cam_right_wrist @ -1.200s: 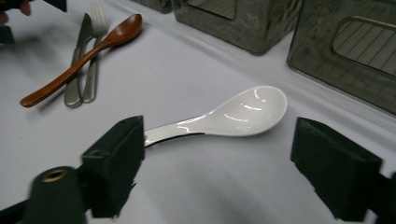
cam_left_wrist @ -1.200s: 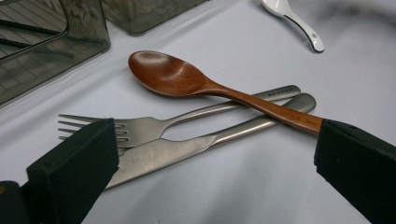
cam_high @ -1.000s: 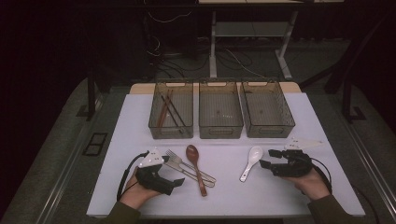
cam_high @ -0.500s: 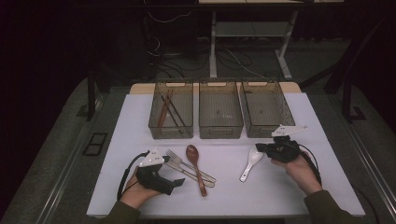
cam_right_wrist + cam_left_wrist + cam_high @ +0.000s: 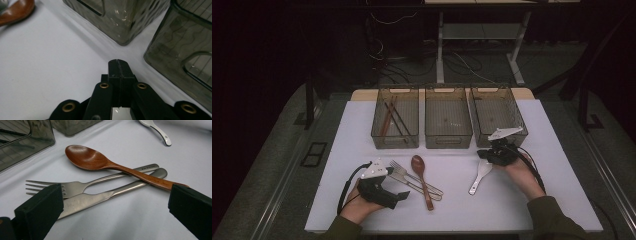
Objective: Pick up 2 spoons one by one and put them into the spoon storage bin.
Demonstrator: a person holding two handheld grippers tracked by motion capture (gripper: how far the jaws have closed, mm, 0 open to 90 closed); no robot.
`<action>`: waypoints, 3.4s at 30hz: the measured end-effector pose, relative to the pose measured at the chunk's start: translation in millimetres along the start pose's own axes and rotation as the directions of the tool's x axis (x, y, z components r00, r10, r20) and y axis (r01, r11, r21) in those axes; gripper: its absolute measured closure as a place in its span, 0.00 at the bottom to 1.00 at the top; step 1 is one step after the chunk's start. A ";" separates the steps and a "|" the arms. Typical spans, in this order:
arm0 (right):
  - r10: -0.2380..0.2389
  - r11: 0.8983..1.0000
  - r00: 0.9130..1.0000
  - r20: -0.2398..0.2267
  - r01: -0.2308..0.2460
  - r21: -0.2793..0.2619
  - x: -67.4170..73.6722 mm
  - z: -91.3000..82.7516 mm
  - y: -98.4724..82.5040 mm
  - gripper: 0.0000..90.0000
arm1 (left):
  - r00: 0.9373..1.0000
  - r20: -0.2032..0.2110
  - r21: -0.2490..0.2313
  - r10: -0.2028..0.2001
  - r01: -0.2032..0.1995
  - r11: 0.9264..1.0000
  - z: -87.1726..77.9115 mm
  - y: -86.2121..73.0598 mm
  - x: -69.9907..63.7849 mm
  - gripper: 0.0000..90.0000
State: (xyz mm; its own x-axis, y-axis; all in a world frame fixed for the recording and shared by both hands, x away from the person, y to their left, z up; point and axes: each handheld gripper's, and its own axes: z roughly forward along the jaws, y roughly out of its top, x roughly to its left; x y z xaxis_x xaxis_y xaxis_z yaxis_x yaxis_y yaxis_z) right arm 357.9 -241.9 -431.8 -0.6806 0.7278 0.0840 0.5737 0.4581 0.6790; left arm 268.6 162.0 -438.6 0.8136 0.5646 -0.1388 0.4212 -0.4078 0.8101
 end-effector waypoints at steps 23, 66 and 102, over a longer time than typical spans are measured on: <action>-0.005 0.997 0.999 0.042 0.002 0.072 -10.1 -8.2 -12.7 0.99 | 1.000 -0.006 -0.005 0.002 -0.002 1.000 -1.9 -0.6 -1.3 0.00; -0.082 0.986 0.989 -0.120 0.098 0.134 -1.8 -18.6 -30.7 0.56 | 1.000 0.003 0.010 0.013 -0.013 1.000 -0.6 -1.1 -2.5 0.00; -0.137 0.979 0.978 -0.156 0.158 0.131 2.8 -25.9 -28.2 0.90 | 1.000 0.011 0.015 0.016 -0.016 1.000 0.7 -1.4 -3.2 0.00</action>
State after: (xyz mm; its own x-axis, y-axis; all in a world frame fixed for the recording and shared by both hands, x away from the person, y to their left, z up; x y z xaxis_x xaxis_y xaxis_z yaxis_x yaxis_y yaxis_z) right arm 328.0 -266.0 -431.8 -0.8152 0.5699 0.1029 0.5139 0.6300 0.5822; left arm 265.7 160.3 -439.8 0.8246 0.5501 -0.1320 0.4139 -0.4275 0.8037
